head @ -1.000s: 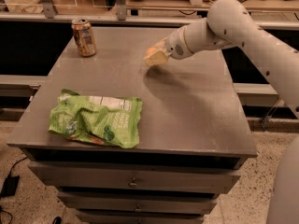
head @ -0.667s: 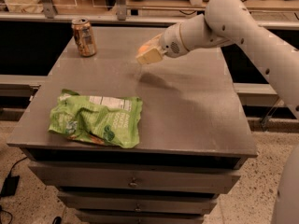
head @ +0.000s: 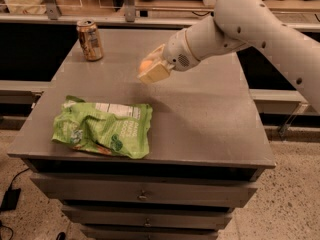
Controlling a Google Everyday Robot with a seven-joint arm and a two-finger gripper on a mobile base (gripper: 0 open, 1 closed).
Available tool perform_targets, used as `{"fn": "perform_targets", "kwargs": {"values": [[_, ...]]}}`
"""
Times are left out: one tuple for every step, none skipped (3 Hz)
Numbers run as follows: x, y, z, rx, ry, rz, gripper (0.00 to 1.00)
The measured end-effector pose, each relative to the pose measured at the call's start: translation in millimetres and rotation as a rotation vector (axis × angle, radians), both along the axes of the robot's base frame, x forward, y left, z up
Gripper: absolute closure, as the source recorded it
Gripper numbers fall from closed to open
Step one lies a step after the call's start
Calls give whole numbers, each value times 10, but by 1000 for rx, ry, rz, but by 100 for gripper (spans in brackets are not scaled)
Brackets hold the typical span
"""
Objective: Move orange near green rice chip bag
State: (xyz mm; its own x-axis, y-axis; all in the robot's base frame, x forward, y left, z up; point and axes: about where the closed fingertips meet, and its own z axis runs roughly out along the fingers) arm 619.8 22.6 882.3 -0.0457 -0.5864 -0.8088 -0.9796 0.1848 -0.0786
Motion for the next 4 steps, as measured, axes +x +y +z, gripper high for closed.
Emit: {"fn": "perform_targets", "kwargs": {"values": [[-1,-3,-5,-1,1,0,100],[-165,-118,-55,-26,14,-8,100],[-510,-208,-351,-34,78,35,100],[-511,-207,-351,-34,78,36,100]]}}
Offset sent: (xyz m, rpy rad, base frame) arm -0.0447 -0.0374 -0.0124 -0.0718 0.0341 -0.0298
